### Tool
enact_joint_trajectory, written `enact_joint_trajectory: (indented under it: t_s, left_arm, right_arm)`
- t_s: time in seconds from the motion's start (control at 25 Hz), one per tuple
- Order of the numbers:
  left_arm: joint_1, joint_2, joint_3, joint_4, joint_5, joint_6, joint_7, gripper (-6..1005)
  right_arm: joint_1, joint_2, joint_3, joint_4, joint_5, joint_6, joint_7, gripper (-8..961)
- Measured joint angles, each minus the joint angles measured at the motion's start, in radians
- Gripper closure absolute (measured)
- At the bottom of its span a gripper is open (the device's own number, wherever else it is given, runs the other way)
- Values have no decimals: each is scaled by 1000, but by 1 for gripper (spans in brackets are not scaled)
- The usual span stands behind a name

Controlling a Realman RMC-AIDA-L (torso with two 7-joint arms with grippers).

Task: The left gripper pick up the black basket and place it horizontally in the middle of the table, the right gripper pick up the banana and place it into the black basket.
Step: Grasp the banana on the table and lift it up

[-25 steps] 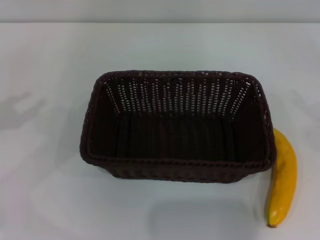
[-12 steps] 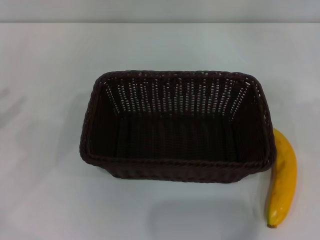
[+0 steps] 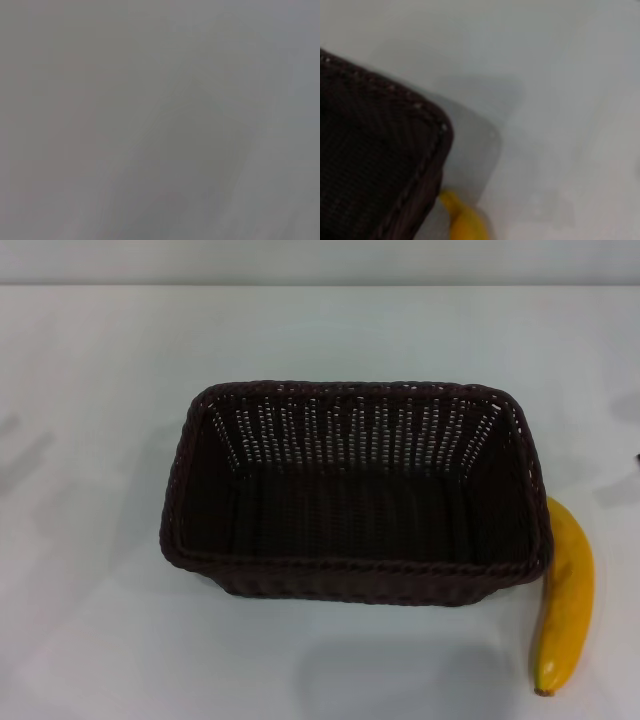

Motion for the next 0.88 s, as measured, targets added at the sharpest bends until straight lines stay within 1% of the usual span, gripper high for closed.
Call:
enact_joint_trajectory:
  t_s: [0.16,0.36,0.48,0.64,0.72,0.88]
  left_arm:
    - [0,1,0,-2,0,0,8,328]
    - [3,5,0,-2,0,0,8,328]
    - [1,6,1,-2,2,1,10,328]
    - [1,7,2,-1,2,1,12,328]
    - [1,8,2,-1,2,0,16,327]
    - [3,8,1,-1,3,0,23,327]
  right_arm:
    - [19,39,-72,0,-45,2,41,111]
    - [58,97,-131,-5,-153,4,76,111]
    - [72,120,-169,-13,-191,5,99,111]
    - [82,157,-217,-16,-239,5,119,111]
    - [85,171,-230,-16,-253,5,121,111]
    - [86,176,-244,-23,-250,1,131,111]
